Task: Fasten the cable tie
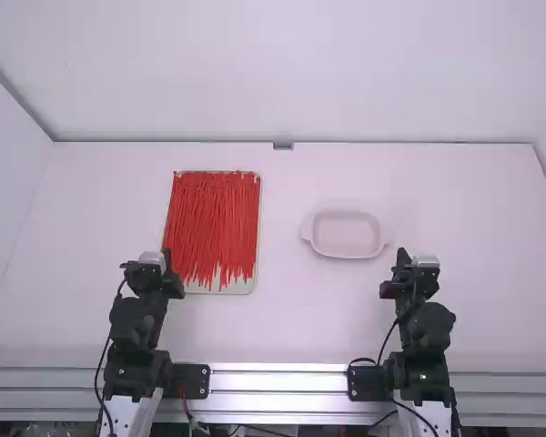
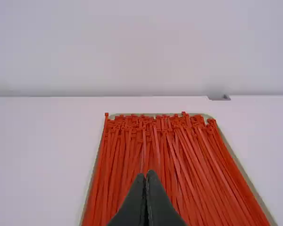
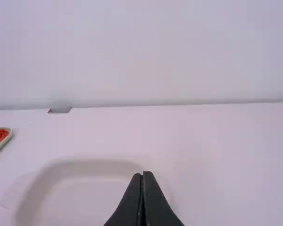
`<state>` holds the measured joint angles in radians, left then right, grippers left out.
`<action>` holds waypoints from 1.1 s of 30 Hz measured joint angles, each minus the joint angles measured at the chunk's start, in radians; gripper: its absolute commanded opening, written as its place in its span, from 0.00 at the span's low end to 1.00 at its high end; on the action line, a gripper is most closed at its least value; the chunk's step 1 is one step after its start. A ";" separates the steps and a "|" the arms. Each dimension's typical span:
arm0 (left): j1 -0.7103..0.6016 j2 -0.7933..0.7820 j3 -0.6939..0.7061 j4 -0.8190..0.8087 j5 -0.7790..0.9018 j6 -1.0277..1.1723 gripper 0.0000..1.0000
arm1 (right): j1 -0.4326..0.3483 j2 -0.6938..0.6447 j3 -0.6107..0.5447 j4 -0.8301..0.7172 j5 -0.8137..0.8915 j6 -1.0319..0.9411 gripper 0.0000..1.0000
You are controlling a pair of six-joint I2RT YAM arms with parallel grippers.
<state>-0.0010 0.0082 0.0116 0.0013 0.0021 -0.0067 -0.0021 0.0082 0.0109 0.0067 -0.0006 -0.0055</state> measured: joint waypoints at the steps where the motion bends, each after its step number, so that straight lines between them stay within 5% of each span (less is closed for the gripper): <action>1: 0.000 0.000 0.000 0.000 0.000 0.000 0.01 | 0.000 0.000 0.000 0.002 -0.003 0.002 0.00; 17: 0.000 0.078 0.037 -0.039 0.000 -0.001 0.12 | 0.004 0.076 0.020 -0.017 -0.013 -0.005 0.11; 33: -0.005 0.363 0.249 -0.121 0.001 -0.038 0.38 | 0.046 0.340 0.196 -0.068 -0.023 -0.032 0.38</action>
<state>-0.0059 0.3714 0.2611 -0.1200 0.0032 -0.0448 0.0437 0.3481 0.2070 -0.0616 -0.0235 -0.0376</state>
